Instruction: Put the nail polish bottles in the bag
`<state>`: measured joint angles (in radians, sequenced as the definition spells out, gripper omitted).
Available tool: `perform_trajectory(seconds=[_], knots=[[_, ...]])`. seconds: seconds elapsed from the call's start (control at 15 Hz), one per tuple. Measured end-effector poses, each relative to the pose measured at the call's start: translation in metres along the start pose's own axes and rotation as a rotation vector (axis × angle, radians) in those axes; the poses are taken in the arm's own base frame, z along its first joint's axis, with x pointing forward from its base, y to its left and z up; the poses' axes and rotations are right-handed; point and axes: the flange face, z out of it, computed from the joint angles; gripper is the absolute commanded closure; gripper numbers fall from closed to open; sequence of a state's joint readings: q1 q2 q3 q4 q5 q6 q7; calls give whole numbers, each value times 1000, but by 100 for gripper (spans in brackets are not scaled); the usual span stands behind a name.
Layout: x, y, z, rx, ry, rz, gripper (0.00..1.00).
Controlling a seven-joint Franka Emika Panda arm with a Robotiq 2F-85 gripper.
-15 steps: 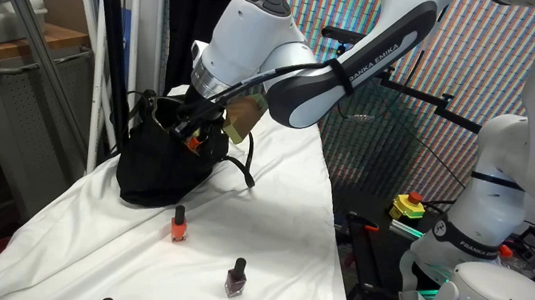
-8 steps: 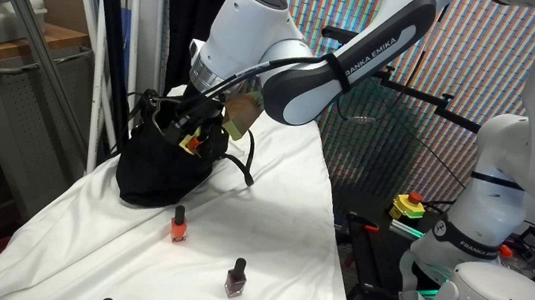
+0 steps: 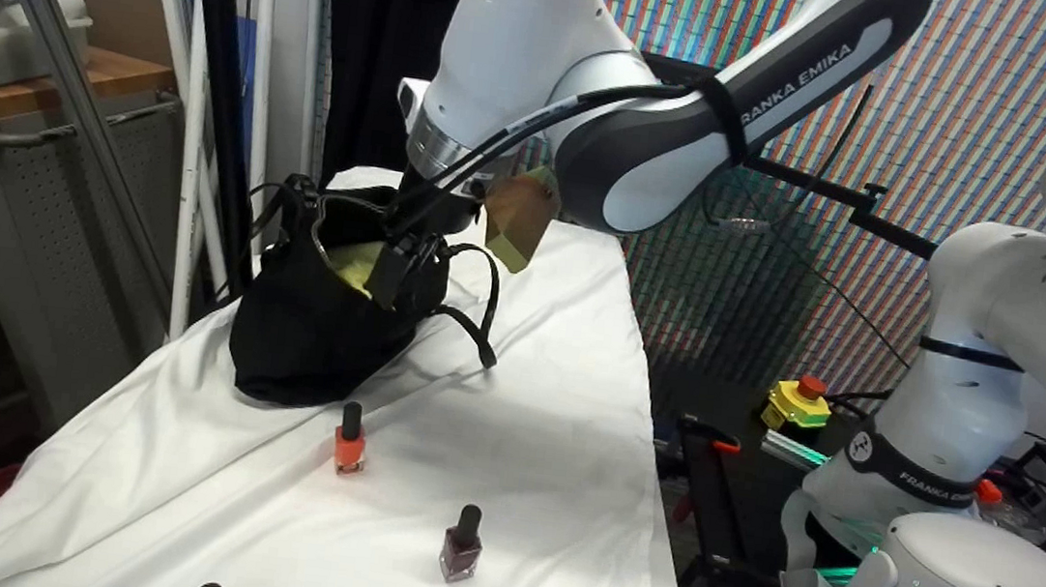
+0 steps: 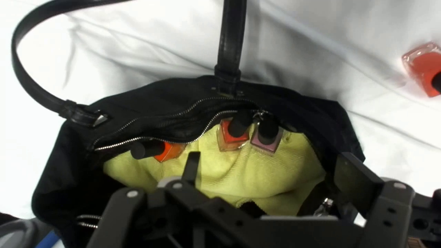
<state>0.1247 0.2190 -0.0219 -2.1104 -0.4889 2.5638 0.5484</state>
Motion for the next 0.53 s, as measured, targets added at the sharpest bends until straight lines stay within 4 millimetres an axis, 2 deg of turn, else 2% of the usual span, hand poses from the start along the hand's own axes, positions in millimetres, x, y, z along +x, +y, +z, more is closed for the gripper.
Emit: perform_trajectory(seconds=[0.27,0.53], knots=[[-34,-9,-21,-8,-33,-30,0],[-66,-31,-36,-4,-62,-60,0]])
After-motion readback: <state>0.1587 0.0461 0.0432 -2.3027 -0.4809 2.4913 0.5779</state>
